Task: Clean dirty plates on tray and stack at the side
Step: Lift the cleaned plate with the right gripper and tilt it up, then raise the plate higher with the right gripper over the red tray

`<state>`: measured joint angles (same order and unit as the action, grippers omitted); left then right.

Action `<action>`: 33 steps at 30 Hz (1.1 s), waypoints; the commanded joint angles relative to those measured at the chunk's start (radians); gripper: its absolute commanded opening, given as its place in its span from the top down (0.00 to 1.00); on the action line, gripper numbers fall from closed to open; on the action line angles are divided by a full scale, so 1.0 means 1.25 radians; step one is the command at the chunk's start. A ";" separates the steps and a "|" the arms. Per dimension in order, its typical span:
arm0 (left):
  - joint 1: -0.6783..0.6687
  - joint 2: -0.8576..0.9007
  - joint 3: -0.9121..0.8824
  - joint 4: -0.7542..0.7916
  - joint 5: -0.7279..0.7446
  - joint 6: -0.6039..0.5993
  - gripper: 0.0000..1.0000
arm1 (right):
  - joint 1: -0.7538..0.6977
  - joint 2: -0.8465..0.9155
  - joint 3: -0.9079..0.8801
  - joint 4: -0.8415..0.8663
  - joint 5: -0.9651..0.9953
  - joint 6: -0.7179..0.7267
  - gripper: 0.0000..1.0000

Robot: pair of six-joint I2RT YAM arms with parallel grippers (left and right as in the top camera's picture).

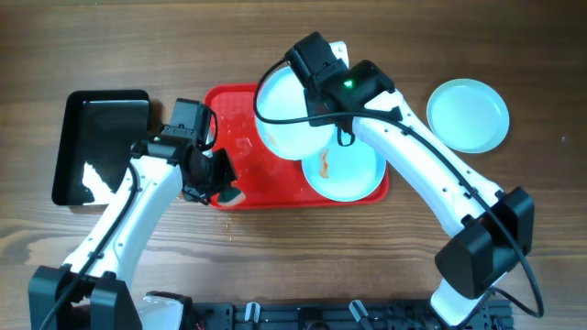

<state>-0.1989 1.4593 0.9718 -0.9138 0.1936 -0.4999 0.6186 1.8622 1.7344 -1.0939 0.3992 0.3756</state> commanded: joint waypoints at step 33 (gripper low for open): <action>0.004 -0.003 -0.082 0.110 -0.049 -0.009 0.96 | 0.241 -0.003 0.013 -0.056 0.516 -0.069 0.96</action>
<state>-0.1989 1.4593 0.8822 -0.7879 0.1486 -0.5034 0.9211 1.8622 1.7344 -1.1671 0.9886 0.2893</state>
